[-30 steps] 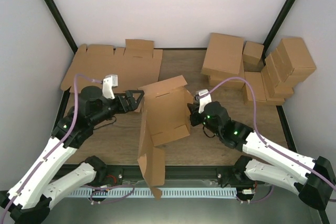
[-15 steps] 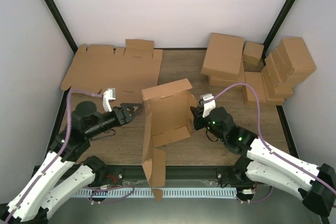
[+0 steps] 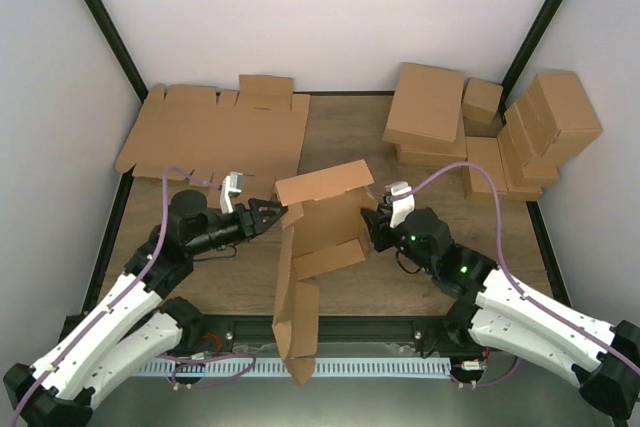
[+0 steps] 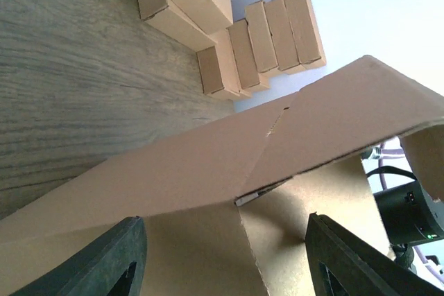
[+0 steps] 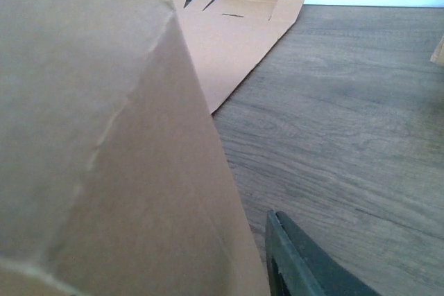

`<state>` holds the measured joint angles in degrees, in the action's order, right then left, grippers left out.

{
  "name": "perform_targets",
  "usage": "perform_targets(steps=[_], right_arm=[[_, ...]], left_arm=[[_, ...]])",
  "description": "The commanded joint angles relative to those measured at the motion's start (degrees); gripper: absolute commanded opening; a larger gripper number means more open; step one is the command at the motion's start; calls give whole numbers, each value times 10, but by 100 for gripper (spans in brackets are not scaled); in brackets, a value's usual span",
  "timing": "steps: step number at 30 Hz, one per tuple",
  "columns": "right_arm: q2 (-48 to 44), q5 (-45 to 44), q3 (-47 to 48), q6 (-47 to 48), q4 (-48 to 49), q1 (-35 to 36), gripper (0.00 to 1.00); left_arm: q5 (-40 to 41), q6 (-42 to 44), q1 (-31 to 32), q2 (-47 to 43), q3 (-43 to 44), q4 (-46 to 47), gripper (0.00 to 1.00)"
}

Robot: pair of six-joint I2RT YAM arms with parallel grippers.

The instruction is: Fold the paper box

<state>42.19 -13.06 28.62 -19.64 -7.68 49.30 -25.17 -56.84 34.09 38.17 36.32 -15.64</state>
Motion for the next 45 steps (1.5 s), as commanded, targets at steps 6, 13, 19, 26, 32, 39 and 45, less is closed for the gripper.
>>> perform_targets(steps=[6, 13, 19, 26, 32, 39, 45], right_arm=[[-43, 5, 55, -2, -90, -2, 65], [-83, 36, 113, -12, -171, -2, 78], [-77, -17, 185, -42, -231, -2, 66], [-23, -57, 237, -47, -241, -2, 63], [12, -19, 231, -29, -215, -2, 59], [14, 8, 201, -35, -204, -2, 58], [18, 4, 190, -31, -212, -2, 57]], left_arm=[[-18, 12, -2, 7, 3, 20, 61], [-18, 15, -2, 9, 3, 16, 60], [-17, 18, -2, 12, 5, 14, 57], [-10, 24, -2, 9, 11, -1, 56], [-7, 24, -2, 0, 11, -8, 56], [-7, 25, -2, -1, 9, -10, 56], [27, 61, -2, -8, 49, -79, 57]])
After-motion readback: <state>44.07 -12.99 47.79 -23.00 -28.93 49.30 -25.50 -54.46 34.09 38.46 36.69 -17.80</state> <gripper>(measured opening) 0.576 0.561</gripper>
